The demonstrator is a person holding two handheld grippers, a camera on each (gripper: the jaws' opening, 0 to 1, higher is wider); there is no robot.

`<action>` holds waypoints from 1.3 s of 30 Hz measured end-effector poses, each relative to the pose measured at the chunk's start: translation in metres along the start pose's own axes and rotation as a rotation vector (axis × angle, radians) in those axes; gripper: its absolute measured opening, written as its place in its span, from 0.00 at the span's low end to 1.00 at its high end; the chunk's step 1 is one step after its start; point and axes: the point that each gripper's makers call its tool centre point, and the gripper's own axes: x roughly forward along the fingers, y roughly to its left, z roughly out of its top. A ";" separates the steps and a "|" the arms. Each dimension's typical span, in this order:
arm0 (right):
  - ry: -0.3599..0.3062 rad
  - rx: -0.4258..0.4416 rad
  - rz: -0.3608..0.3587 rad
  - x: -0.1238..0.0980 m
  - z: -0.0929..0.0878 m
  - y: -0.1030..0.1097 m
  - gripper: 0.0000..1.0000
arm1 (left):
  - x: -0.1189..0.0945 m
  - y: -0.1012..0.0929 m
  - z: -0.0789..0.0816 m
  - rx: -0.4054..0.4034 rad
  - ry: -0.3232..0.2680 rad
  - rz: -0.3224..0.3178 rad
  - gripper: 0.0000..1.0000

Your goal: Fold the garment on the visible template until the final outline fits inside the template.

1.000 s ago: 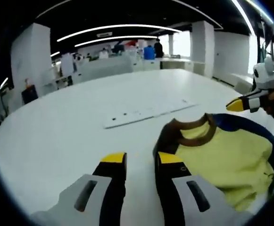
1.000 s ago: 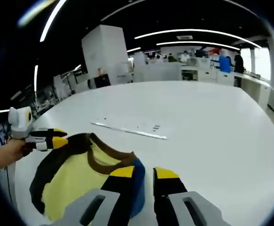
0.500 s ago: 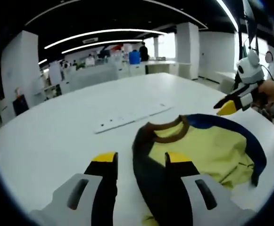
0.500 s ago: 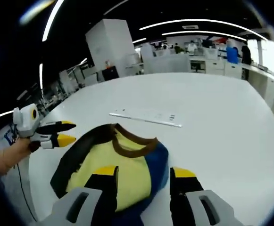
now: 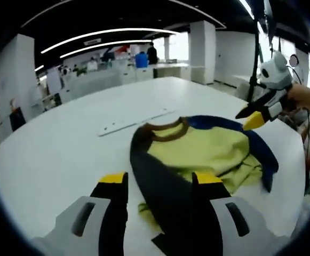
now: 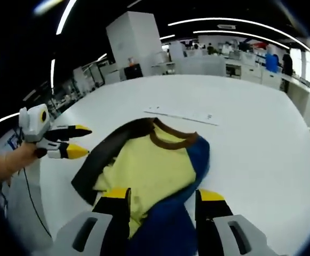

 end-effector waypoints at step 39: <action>0.058 0.028 -0.118 -0.025 -0.092 0.051 0.12 | -0.036 -0.034 -0.096 -0.098 0.138 -0.058 0.32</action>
